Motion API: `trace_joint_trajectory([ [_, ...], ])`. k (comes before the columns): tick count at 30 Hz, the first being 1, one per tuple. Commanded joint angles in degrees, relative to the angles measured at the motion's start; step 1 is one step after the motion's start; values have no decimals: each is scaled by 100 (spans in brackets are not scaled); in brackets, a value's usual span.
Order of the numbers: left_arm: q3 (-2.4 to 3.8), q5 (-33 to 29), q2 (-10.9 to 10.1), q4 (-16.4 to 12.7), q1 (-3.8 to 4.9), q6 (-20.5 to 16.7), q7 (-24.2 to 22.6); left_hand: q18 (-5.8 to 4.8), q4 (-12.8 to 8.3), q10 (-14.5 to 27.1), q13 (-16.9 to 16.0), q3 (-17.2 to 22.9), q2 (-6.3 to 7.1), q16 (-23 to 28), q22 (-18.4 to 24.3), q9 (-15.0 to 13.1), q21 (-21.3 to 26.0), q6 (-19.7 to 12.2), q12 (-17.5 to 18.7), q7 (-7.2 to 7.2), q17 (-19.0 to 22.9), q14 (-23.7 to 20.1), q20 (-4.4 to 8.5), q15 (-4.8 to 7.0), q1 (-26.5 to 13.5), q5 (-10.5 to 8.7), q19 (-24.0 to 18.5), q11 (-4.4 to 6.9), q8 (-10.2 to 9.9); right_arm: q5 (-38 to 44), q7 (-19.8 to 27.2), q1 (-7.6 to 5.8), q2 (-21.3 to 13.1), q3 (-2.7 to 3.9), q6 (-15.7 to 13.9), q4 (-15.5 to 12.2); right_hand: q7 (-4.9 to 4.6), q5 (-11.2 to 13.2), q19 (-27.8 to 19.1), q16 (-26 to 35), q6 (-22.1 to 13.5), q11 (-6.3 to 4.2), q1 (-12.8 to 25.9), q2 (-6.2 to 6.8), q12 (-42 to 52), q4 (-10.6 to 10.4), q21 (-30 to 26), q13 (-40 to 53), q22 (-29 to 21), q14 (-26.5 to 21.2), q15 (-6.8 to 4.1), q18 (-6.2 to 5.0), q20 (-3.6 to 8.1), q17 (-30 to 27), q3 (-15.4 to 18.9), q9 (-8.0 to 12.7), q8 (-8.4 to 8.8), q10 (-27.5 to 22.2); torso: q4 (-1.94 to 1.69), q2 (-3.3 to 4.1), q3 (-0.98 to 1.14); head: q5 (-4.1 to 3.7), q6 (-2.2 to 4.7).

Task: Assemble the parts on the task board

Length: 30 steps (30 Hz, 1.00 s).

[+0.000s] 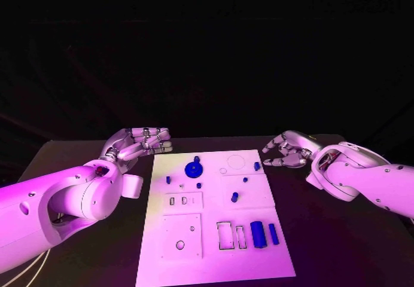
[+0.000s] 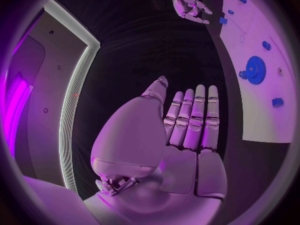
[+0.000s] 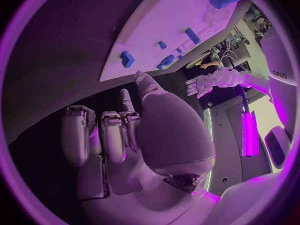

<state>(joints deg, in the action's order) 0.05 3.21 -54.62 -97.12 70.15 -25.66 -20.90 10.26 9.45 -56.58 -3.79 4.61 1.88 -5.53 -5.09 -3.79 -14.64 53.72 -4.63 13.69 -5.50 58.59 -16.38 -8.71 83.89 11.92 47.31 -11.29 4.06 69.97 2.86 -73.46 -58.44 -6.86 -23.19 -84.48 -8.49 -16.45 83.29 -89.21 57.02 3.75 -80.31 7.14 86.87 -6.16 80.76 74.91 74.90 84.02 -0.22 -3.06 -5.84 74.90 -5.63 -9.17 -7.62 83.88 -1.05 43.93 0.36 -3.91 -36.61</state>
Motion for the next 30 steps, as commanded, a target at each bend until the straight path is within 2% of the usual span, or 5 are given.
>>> trace_joint_trajectory([
  [1, 4, -12, 18, 12, 6, 66, -41, 16, -35, 21, -2, 3, 5, 25, 6, 2, 35, -14, 20, 35, -1, 15, 2, -12, 51, -26, -51, 14, -20, -5, 201, 46, 50, -3, 186, 103, 5, -51, 4, 13, 46, -2, -73, -27, -30, 52, 14, 1099, 571, 539, -20, 36, 12, 1260, 1, -5, 32, 247, 8, -4, -7, 1, -19],
  [7, 4, -12, 17, 31, 6, 53, -44, 16, -38, 20, -2, 6, 3, 26, 7, 2, 34, -13, 20, 34, -1, 16, 2, -11, 54, -26, -51, 15, -19, 1, 159, 133, 183, -5, 215, 273, -10, -73, 15, 2, 8, 8, -50, -47, -69, 42, 24, 1056, 586, 546, -11, 40, 8, 1290, 6, 9, 74, 208, -16, 10, -8, -33, -50],
  [13, 4, -12, 9, 37, 6, 47, -46, 16, -42, 19, -2, 10, -3, 28, 8, 2, 34, -12, 21, 35, -1, 17, 2, -11, 59, -25, -51, 15, -19, -16, 153, 243, 305, -4, 249, 387, -25, -56, 12, 2, -42, 20, -52, -51, -91, 51, 16, 1031, 582, 546, -1, 39, 1, 1292, 11, 24, 121, 186, -15, 2, -11, 19, -91],
  [23, 4, -12, 9, 36, 7, 29, -62, 16, -51, 18, -2, 20, -12, 33, 9, 2, 35, -12, 23, 36, -2, 18, 2, -10, 72, -24, -52, 16, -20, 23, 106, 290, 431, -4, 303, 469, -29, -54, 9, 0, -54, 24, -55, -59, -88, 54, 10, 1036, 577, 547, 3, 37, -1, 1295, 9, 28, 134, 190, -17, 7, -15, 62, -122],
  [30, 5, -12, 5, 33, 7, 31, -56, 16, -51, 18, -2, 20, -12, 33, 9, 2, 35, -12, 23, 36, -2, 18, 2, -10, 72, -24, -52, 16, -20, 65, 64, 293, 485, -3, 267, 528, -33, -51, 11, -1, -44, 28, -57, -106, -81, 51, 11, 1045, 580, 548, 8, 38, -7, 1298, -10, 29, 144, 198, -19, 4, -12, 59, -132],
])
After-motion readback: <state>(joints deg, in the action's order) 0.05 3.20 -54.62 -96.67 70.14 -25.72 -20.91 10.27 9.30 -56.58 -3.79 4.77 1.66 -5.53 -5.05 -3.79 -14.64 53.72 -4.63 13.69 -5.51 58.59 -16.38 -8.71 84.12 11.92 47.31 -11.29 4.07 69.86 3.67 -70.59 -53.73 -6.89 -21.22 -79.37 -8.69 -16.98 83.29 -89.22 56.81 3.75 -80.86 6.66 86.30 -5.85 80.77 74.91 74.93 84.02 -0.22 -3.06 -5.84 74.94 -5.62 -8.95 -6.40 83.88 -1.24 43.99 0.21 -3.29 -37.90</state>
